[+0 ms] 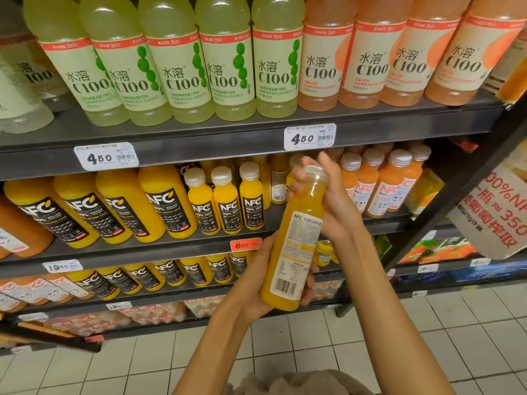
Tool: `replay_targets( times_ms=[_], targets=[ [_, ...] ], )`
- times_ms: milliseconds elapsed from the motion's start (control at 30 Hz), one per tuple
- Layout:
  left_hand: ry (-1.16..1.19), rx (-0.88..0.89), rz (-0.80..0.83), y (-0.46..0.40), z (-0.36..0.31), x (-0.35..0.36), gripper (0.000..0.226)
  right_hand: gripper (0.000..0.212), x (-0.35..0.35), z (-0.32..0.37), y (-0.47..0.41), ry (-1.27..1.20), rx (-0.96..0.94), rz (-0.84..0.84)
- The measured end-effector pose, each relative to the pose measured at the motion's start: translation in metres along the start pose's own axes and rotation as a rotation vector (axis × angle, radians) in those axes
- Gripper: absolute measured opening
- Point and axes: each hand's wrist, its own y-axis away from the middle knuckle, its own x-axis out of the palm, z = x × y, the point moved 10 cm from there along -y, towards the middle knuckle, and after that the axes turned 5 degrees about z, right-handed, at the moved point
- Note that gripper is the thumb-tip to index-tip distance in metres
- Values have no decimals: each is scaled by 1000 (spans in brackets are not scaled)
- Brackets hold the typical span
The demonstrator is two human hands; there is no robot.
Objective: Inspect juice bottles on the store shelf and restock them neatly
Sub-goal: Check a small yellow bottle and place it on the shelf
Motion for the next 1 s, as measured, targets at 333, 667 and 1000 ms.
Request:
replay_targets(
  times_ms=[333,667,1000],
  targets=[
    [-320,227,-257,1,-33,-19,72,29,-12,19,6,470,-23,-217],
    [-334,170,-171,3,-29,-7,62,19,-8,25,2,432,-103,-176],
    [216,14,115,3,-7,36,70,17,-47,-12,2,177,180,-355]
  ],
)
